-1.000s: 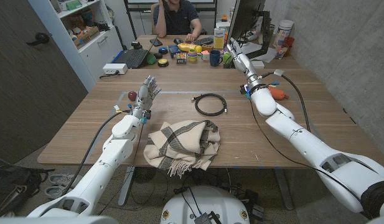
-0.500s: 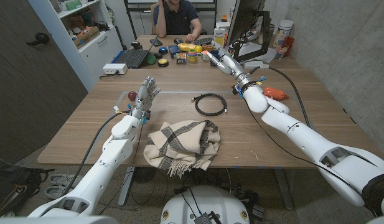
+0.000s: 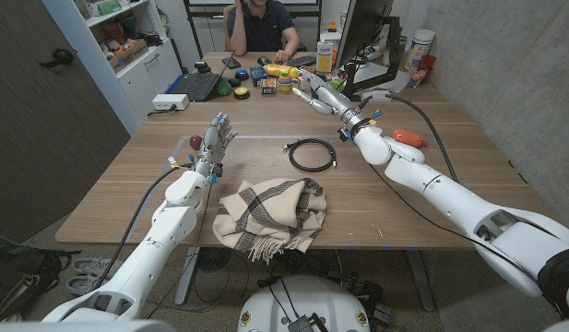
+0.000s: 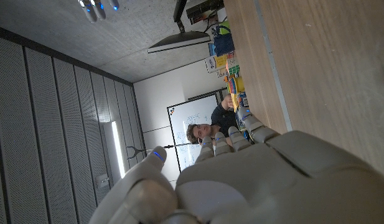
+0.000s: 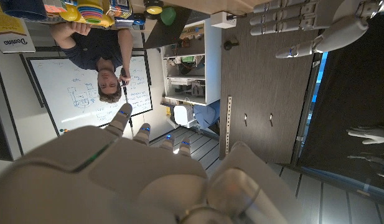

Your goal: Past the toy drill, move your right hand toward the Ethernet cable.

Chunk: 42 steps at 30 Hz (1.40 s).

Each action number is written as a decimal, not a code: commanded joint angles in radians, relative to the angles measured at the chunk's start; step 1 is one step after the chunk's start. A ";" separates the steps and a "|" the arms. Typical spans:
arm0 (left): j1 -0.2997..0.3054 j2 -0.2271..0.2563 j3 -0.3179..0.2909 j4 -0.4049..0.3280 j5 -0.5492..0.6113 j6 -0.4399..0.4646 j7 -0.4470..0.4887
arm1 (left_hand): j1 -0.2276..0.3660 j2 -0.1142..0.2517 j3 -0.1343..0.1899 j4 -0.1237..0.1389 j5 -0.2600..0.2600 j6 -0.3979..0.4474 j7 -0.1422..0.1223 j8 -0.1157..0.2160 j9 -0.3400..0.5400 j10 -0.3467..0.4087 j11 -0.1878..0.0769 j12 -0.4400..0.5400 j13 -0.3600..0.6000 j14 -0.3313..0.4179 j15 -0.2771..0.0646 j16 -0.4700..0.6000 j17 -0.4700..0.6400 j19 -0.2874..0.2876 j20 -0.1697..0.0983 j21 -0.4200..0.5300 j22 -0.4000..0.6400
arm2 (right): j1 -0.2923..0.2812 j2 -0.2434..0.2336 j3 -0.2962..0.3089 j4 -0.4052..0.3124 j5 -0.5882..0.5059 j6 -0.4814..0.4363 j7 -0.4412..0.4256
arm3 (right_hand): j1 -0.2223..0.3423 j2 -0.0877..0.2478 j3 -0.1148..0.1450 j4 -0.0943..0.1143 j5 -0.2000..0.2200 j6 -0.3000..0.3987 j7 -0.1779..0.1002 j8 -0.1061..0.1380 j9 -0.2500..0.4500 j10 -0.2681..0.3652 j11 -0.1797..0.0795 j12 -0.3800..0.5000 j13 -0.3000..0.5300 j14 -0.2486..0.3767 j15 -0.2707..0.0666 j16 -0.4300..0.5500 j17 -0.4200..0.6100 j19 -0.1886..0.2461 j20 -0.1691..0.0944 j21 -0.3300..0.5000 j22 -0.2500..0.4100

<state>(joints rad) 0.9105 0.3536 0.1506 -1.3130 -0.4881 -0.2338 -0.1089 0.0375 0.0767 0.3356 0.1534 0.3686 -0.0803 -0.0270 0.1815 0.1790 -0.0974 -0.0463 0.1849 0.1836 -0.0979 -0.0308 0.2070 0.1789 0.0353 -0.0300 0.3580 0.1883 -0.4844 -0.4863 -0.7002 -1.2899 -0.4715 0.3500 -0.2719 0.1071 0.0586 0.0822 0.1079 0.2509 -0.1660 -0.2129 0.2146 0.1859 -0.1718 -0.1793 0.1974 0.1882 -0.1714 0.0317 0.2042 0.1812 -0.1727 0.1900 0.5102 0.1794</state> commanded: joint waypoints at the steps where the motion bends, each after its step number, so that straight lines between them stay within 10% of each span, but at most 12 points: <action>1: 0.011 0.000 -0.003 -0.018 0.006 0.006 0.009 | -0.004 0.017 -0.002 0.001 0.008 -0.010 0.001 0.006 0.005 -0.008 0.002 0.005 0.005 -0.008 0.001 0.006 0.006 0.003 -0.005 -0.003 0.002 | 0.039 -0.021 -0.067 -0.003 -0.093 -0.059 0.064 | 0.005 -0.009 -0.008 0.002 -0.006 0.006 -0.007 0.001 0.000 -0.130 -0.016 -0.001 0.002 -0.194 -0.008 0.007 0.003 -0.164 0.016 -0.005 0.001; 9: 0.019 0.001 -0.006 -0.030 0.009 0.008 0.012 | -0.005 0.017 -0.003 0.001 0.009 -0.010 0.000 0.006 0.005 -0.008 0.002 0.005 0.005 -0.007 0.000 0.007 0.006 0.004 -0.005 -0.005 0.002 | 0.065 -0.021 -0.099 0.026 -0.118 -0.064 0.087 | 0.021 -0.028 -0.021 -0.012 -0.003 0.035 -0.005 -0.002 -0.001 -0.089 -0.028 0.006 0.000 -0.162 -0.021 0.016 0.002 -0.129 0.020 -0.016 -0.001; 18: 0.023 -0.001 -0.010 -0.033 0.009 0.005 0.015 | -0.005 0.017 -0.005 0.001 0.009 -0.009 0.000 0.007 0.005 -0.008 0.002 0.005 0.005 -0.007 0.000 0.007 0.006 0.005 -0.005 -0.006 0.002 | 0.104 -0.014 -0.148 0.056 -0.150 -0.102 0.171 | -0.049 -0.055 -0.082 0.023 0.007 0.125 -0.006 0.002 -0.002 -0.039 -0.029 0.005 -0.001 -0.138 -0.032 0.020 0.004 -0.112 0.022 -0.057 -0.001; 32: 0.032 0.000 -0.017 -0.039 0.009 0.006 0.020 | -0.005 0.017 -0.008 0.001 0.009 -0.010 -0.001 0.006 0.005 -0.008 0.002 0.005 0.005 -0.008 0.000 0.006 0.006 0.006 -0.003 -0.009 0.002 | 0.154 -0.011 -0.229 0.088 -0.231 -0.124 0.219 | 0.012 -0.018 -0.065 -0.004 0.023 0.069 -0.007 -0.027 -0.002 -0.068 -0.027 -0.011 -0.001 -0.150 -0.035 0.008 0.000 -0.124 0.021 -0.105 -0.003; 42: 0.034 -0.003 -0.020 -0.037 0.007 0.003 0.015 | -0.006 0.017 -0.012 0.002 0.010 -0.009 -0.005 0.007 0.005 -0.004 0.001 0.006 0.005 -0.004 0.002 0.007 0.006 0.010 -0.002 -0.011 0.003 | 0.172 -0.016 -0.260 0.074 -0.260 -0.128 0.282 | 0.208 0.038 -0.004 -0.105 -0.009 0.078 -0.009 -0.018 0.001 -0.035 -0.027 -0.007 0.000 -0.073 -0.061 0.011 -0.003 0.142 0.006 -0.130 -0.005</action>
<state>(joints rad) 0.9404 0.3530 0.1343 -1.3495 -0.4789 -0.2273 -0.0920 0.0375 0.0767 0.3252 0.1556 0.3736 -0.0803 -0.0270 0.1809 0.1789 -0.0974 -0.0463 0.1849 0.1835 -0.0979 -0.0309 0.2070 0.1789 0.0391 -0.0338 0.3474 0.1882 -0.3385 -0.4985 -0.9201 -1.2153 -0.6964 0.2293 -0.0511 0.2776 0.0863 0.0644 0.0214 0.2546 -0.0898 -0.2178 0.1908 0.1841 -0.1753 -0.2001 0.1916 0.1861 -0.1715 -0.0187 0.2128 0.1766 -0.0938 0.2037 0.3831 0.1720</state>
